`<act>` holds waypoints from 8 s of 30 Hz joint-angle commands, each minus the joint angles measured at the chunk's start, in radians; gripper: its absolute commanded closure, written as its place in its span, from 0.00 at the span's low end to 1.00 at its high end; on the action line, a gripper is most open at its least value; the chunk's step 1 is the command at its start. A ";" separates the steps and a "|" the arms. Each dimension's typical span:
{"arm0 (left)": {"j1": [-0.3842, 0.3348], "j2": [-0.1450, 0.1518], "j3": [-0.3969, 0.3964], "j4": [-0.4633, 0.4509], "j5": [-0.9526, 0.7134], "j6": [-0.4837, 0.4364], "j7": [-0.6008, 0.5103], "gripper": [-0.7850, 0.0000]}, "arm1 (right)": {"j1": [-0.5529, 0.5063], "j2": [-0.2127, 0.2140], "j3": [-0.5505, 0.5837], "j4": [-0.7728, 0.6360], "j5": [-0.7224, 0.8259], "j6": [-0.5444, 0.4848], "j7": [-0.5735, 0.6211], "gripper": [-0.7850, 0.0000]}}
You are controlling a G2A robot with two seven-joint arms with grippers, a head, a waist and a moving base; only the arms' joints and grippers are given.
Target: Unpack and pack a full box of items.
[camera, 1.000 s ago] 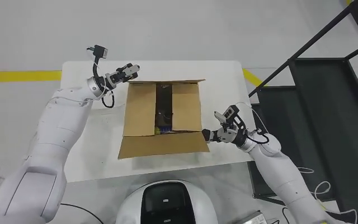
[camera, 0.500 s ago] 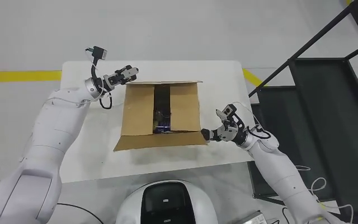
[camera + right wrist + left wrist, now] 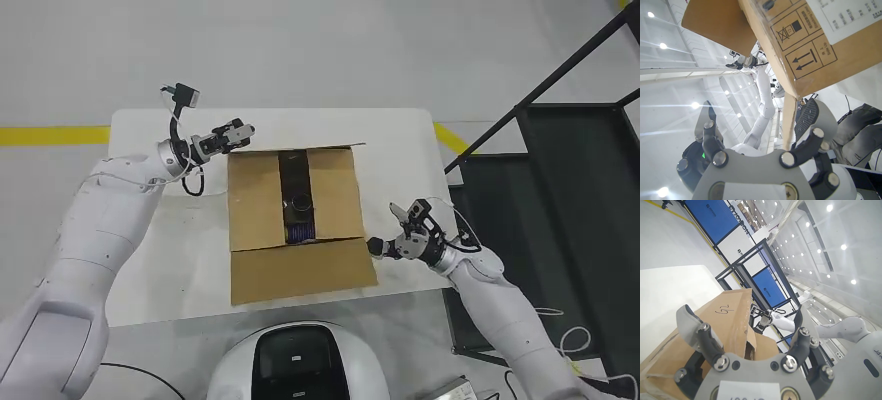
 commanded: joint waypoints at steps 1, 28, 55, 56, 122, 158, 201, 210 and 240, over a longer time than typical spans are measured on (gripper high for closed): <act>-0.002 0.001 0.006 -0.002 -0.003 -0.003 0.003 0.00 | -0.015 0.001 0.007 -0.017 0.013 0.011 0.015 0.00; -0.006 0.022 0.104 -0.049 -0.025 0.022 -0.022 0.00 | 0.002 -0.022 0.038 -0.150 0.031 -0.107 -0.184 0.00; 0.034 0.151 0.176 -0.212 -0.035 0.130 -0.130 0.00 | 0.208 -0.063 -0.084 -0.043 -0.386 -0.333 -0.368 0.00; 0.033 0.154 0.179 -0.214 -0.034 0.132 -0.132 0.00 | 0.215 -0.065 -0.090 -0.034 -0.393 -0.335 -0.375 0.00; 0.569 0.367 -0.274 -0.562 -0.196 0.419 0.028 0.00 | 0.274 -0.080 -0.112 -0.035 -0.545 -0.196 -0.452 0.00; 0.590 0.293 -0.203 -0.367 -0.210 0.569 0.255 0.00 | 0.274 -0.080 -0.112 -0.035 -0.545 -0.196 -0.452 0.00; 0.638 0.234 -0.292 -0.631 -0.146 0.473 0.323 1.00 | 0.274 -0.080 -0.112 -0.035 -0.545 -0.196 -0.452 0.00; 0.585 0.211 -0.228 -0.640 -0.060 0.516 0.311 1.00 | 0.274 -0.080 -0.112 -0.035 -0.545 -0.196 -0.452 0.00; 0.478 0.170 -0.118 -0.642 0.298 0.611 0.265 0.00 | 0.274 -0.080 -0.112 -0.035 -0.545 -0.196 -0.452 0.00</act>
